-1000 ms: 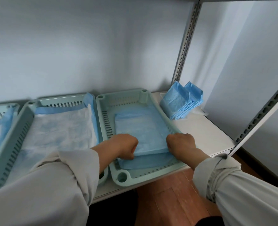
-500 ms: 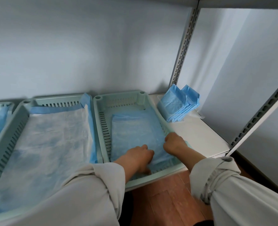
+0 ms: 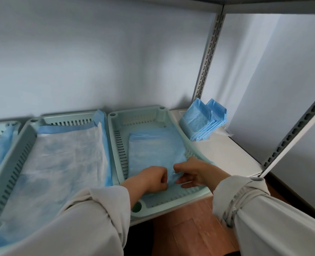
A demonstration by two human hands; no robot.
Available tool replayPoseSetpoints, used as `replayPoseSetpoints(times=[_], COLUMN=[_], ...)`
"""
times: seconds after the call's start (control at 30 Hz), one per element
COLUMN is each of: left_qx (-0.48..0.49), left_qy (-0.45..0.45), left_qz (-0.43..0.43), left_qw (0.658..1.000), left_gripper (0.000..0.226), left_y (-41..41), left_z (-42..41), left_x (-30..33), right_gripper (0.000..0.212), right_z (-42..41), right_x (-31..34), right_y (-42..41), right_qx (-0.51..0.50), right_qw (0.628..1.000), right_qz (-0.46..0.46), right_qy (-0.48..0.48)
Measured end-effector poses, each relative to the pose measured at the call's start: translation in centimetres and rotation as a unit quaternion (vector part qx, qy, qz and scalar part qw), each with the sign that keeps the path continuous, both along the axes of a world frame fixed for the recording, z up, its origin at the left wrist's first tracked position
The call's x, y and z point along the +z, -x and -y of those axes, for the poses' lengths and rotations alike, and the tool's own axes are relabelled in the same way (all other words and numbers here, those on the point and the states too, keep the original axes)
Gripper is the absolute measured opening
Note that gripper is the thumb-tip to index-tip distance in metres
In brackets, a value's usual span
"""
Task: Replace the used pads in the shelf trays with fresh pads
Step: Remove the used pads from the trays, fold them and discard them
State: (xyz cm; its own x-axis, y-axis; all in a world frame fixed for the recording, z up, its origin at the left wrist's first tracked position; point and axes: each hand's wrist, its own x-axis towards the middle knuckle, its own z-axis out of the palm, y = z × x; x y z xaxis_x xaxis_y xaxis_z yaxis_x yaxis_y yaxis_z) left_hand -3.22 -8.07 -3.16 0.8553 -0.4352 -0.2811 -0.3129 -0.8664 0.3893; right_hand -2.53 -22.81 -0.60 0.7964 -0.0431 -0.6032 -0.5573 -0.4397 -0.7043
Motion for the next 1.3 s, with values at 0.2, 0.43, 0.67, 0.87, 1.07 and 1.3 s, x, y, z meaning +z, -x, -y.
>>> replayPoseSetpoints(times=[0.2, 0.43, 0.67, 0.87, 1.07, 1.3], left_qx=[-0.012, -0.013, -0.033, -0.044, 0.057, -0.009], left_qy=[-0.049, -0.142, -0.182, -0.186, -0.027, -0.118], left_qz=[0.009, 0.058, 0.042, 0.097, 0.135, 0.126], left_qw=[0.999, 0.988, 0.982, 0.977, 0.989, 0.985], left_gripper=[0.039, 0.032, 0.036, 0.025, 0.017, 0.046], left_y=[0.6, 1.3, 1.2, 1.3, 0.3, 1.1], left_z=[-0.6, -1.3, -1.6, -1.7, -3.4, -4.0], left_x=[0.2, -0.2, 0.1, 0.1, 2.4, 2.4], right_gripper=[0.011, 0.062, 0.049, 0.032, 0.042, 0.026], right_z=[1.5, 1.2, -1.6, -1.9, 0.3, 0.4], right_x=[0.8, -0.4, -1.6, -2.3, -2.0, -1.7], right_y=[-0.5, 0.6, 1.1, 1.4, 1.1, 0.2], right_qx=[0.003, 0.327, 0.435, 0.376, 0.291, 0.196], right_qw=[0.979, 0.861, 0.762, 0.748, 0.819, 0.823], right_qz=[0.102, 0.193, 0.158, 0.252, 0.267, 0.334], right_qy=[0.178, 0.340, 0.453, 0.485, 0.415, 0.416])
